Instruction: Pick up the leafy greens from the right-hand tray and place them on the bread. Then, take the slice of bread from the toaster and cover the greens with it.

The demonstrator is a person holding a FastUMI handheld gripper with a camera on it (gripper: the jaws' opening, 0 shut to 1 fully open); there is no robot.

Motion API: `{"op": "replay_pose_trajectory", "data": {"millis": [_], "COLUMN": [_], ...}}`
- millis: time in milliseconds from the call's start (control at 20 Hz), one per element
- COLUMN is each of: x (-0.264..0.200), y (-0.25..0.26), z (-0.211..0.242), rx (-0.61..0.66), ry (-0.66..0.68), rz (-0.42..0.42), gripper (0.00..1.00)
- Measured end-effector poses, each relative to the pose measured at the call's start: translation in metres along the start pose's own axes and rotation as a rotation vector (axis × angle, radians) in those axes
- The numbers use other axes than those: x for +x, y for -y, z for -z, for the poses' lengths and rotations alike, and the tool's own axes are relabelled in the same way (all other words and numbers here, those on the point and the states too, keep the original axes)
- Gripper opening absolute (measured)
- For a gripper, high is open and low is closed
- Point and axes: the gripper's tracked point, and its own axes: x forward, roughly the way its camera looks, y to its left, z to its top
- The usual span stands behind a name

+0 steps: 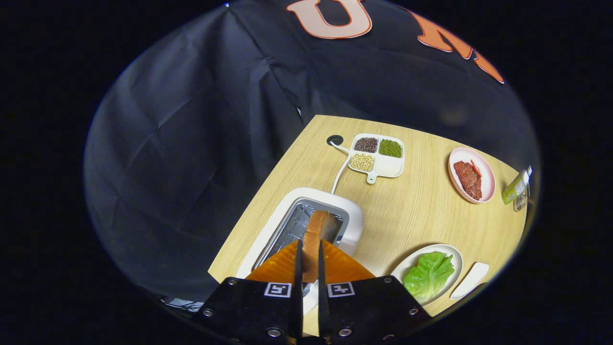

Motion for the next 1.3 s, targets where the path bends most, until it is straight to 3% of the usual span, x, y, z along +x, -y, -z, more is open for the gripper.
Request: {"op": "replay_pose_trajectory", "data": {"millis": [450,700,1300], "x": [-0.074,-0.114,-0.123], "y": [-0.01,0.007,0.101], "z": [-0.02,-0.013,0.041], "rx": [-0.013,-0.003,0.127], "ry": [0.193,0.269,0.276], "rz": [-0.15,-0.189,-0.174], "gripper": [0.1,0.1,0.1]}}
